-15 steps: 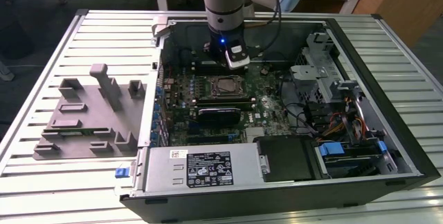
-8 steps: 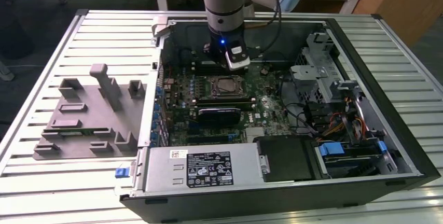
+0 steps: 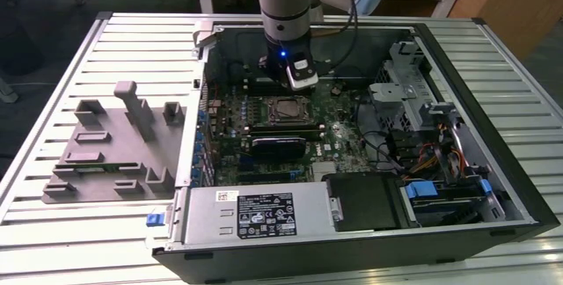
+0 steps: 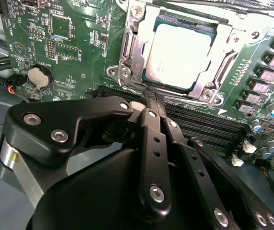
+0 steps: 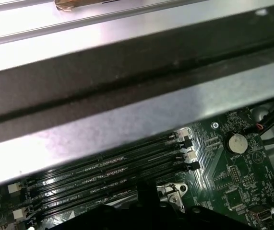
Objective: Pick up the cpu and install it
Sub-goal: 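Install the first cpu locking lever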
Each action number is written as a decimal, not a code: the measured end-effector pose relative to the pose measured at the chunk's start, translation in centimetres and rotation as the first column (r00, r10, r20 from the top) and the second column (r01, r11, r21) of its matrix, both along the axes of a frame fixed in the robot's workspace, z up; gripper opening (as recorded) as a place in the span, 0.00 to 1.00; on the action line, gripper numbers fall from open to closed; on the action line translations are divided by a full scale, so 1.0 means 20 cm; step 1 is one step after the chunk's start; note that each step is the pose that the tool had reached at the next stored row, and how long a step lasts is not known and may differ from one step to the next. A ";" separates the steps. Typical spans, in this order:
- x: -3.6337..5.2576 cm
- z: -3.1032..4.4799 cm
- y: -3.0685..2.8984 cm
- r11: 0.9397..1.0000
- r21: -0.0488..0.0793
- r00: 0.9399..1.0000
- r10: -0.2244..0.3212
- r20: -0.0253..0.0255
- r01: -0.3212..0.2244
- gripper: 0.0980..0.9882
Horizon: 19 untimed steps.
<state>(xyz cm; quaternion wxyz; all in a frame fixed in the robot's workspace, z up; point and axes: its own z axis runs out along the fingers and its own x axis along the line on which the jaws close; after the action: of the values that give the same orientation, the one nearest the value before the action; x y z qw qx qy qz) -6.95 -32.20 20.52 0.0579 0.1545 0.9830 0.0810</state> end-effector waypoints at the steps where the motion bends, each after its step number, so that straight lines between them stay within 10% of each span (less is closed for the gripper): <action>1: 0.000 0.000 -0.002 1.000 -0.001 1.000 0.000 0.000 0.000 0.01; 19: 0.000 0.000 -0.026 1.000 -0.017 1.000 0.000 0.000 0.000 0.01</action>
<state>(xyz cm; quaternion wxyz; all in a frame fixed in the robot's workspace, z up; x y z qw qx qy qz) -6.96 -32.73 20.52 0.0592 0.1540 0.9836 0.0728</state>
